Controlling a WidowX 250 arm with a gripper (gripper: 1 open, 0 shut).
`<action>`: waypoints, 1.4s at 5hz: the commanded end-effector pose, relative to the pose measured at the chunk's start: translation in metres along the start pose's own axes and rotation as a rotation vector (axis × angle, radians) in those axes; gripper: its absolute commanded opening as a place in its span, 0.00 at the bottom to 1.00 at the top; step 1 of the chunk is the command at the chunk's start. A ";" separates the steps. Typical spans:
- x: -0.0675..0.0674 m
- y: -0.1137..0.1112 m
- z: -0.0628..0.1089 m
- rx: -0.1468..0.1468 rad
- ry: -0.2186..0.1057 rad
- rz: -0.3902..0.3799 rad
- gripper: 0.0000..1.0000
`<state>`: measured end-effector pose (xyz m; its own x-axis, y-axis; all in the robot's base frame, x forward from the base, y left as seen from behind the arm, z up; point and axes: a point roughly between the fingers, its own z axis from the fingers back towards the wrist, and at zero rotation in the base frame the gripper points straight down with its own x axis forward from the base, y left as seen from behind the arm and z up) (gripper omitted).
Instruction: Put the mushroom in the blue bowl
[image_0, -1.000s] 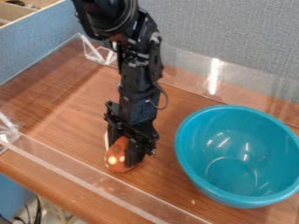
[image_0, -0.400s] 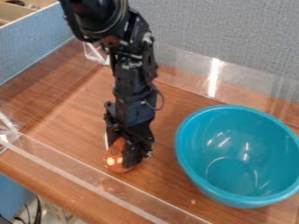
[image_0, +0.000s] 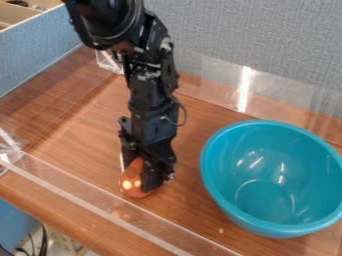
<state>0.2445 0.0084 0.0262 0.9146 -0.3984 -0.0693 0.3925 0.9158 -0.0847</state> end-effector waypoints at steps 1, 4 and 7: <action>0.009 -0.012 0.004 0.000 -0.030 -0.027 0.00; 0.006 -0.006 0.002 -0.010 -0.050 -0.009 0.00; 0.003 -0.030 0.078 0.016 -0.114 -0.122 0.00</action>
<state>0.2378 -0.0165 0.0920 0.8721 -0.4894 0.0037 0.4872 0.8674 -0.1012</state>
